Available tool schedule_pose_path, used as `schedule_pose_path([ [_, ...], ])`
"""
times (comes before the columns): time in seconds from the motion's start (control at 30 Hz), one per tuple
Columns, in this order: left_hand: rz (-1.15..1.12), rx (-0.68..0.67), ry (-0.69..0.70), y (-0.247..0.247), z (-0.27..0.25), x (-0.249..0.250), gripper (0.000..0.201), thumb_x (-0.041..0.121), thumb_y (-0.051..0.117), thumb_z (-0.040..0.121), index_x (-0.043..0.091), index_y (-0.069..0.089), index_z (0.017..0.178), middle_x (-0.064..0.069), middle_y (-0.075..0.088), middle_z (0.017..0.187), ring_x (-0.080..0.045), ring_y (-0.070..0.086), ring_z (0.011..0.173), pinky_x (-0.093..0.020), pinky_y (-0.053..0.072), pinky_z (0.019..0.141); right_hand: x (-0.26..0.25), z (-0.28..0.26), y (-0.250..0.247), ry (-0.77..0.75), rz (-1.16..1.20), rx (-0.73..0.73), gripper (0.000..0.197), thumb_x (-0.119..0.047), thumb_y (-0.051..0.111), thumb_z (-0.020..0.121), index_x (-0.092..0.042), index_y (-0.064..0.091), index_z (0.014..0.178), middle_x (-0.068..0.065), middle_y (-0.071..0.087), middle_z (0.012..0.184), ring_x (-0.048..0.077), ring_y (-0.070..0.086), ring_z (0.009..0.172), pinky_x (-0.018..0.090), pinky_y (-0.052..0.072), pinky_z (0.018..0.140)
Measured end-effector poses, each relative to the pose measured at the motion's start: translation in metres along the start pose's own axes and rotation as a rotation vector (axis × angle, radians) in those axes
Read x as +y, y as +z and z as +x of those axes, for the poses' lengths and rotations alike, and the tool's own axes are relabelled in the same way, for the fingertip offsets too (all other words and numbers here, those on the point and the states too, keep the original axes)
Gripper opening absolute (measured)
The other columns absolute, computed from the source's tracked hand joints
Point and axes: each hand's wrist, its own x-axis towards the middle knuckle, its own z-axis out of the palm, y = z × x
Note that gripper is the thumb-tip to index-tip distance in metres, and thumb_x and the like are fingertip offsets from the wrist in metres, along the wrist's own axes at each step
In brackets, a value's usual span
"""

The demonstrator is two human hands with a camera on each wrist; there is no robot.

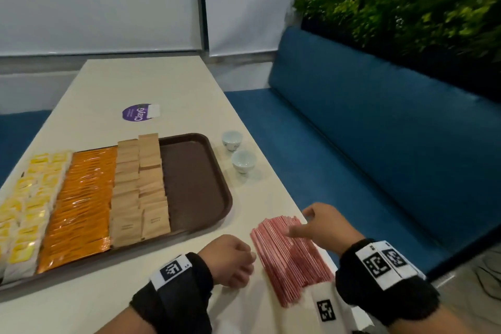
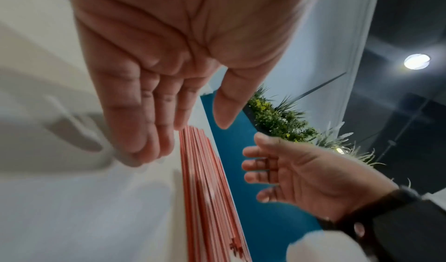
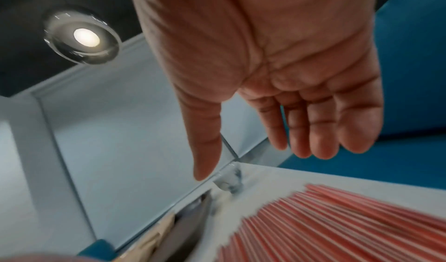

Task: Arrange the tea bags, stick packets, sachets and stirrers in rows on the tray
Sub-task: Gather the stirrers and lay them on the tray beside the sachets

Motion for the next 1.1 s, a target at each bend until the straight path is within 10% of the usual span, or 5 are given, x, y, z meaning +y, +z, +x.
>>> schedule_pose_path([
  [0.13, 0.091, 0.009, -0.002, 0.016, 0.015, 0.01, 0.021, -0.001, 0.042, 0.091, 0.007, 0.049, 0.074, -0.009, 0.046, 0.064, -0.02, 0.048, 0.054, -0.024, 0.035, 0.048, 0.014, -0.007, 0.014, 0.096, -0.046, -0.018, 0.06, -0.048, 0.082, 0.065, -0.012, 0.049, 0.1, -0.003, 0.047, 0.085, 0.011, 0.048, 0.074, 0.022, 0.037, 0.058],
  [0.33, 0.083, 0.084, -0.021, 0.029, 0.024, 0.017, 0.023, 0.0, 0.038, 0.093, 0.003, 0.05, 0.074, -0.013, 0.05, 0.065, -0.021, 0.05, 0.052, -0.028, 0.044, 0.053, -0.001, -0.006, 0.037, 0.098, -0.072, 0.013, 0.044, -0.038, 0.083, 0.063, -0.013, 0.048, 0.072, 0.004, 0.057, 0.084, 0.018, 0.056, 0.079, 0.03, 0.05, 0.065],
  [0.57, 0.097, 0.12, 0.01, 0.032, 0.031, 0.012, 0.026, -0.004, 0.04, 0.092, 0.004, 0.052, 0.071, -0.008, 0.047, 0.062, -0.018, 0.046, 0.053, -0.028, 0.043, 0.056, -0.015, -0.006, 0.049, 0.025, -0.231, -0.003, 0.045, -0.022, 0.055, 0.092, -0.001, 0.041, 0.13, 0.016, 0.043, 0.135, 0.03, 0.043, 0.127, 0.034, 0.038, 0.104],
  [0.93, 0.306, 0.137, 0.119, 0.029, 0.02, 0.014, 0.028, 0.005, 0.042, 0.094, 0.011, 0.059, 0.072, 0.008, 0.051, 0.04, -0.009, 0.046, 0.046, -0.015, 0.034, 0.043, -0.023, 0.002, 0.055, -0.007, -0.289, -0.103, 0.035, -0.019, 0.052, 0.094, -0.001, 0.05, 0.125, 0.016, 0.054, 0.129, 0.03, 0.051, 0.12, 0.033, 0.041, 0.098],
  [1.1, 0.448, 0.16, 0.205, 0.025, 0.015, 0.011, 0.02, 0.007, 0.047, 0.093, 0.014, 0.066, 0.094, 0.006, 0.06, 0.073, -0.003, 0.047, 0.055, -0.011, 0.037, 0.048, -0.018, 0.004, 0.059, -0.031, -0.294, -0.062, 0.032, -0.015, 0.053, 0.093, -0.003, 0.053, 0.123, 0.016, 0.055, 0.126, 0.032, 0.053, 0.118, 0.032, 0.043, 0.093],
])
